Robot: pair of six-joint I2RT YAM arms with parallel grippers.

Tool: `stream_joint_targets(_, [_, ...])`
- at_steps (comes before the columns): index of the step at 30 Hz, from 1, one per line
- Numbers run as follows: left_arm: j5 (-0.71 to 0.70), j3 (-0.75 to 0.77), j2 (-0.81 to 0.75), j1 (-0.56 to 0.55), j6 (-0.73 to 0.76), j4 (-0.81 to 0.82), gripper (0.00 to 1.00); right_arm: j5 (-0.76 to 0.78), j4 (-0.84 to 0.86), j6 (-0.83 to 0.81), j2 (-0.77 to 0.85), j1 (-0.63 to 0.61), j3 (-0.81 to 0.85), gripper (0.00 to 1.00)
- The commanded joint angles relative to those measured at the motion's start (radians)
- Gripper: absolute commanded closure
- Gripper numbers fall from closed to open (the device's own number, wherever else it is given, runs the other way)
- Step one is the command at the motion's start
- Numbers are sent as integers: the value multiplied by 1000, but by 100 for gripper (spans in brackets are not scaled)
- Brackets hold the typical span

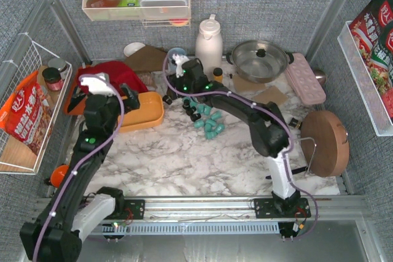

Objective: Mix the coffee capsules in the storage basket

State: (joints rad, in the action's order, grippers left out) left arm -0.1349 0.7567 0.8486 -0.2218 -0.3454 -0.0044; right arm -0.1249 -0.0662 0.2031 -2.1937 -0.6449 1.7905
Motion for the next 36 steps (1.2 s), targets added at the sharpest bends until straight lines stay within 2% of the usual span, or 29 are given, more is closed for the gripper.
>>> stream_joint_targets(1, [-77,81,121,-81,-121,-34,1,81,125,-3,159,6,-123,37])
stream_joint_targets(5, [-219,228,351,-207,-232,-117,1,209,88,-1,335,14,-277,37])
stream_joint_targets(9, [-268,391,547,-236,-460,-213,1,309,41,-3,504,28,-439,36])
stream_joint_targets(11, [-298,483,648,-243,-525,-288,1,350,20,-20,584,34,-512,36])
stream_joint_targets(15, [-253,728,864,-275,-556,-450,1,411,-9,-80,761,44,-656,35])
stream_joint_targets(18, [-263,873,1008,-317,-561,-512,1,436,-19,-117,884,59,-743,35])
stream_joint_targets(20, [-294,931,1070,-328,-577,-530,4,468,-17,-108,962,71,-785,34])
stream_joint_targets(24, [-364,1014,1191,-327,-603,-556,21,438,-10,-91,1093,86,-868,34])
stream_joint_targets(26, [-404,1078,1258,-328,-656,-618,25,436,-16,-91,1146,87,-892,34])
stream_joint_targets(29, [-435,1176,1346,-328,-725,-716,25,447,-21,-100,1203,88,-920,34])
stream_joint_targets(36, [-474,1283,1464,-329,-873,-853,23,450,-30,-111,1253,91,-930,34])
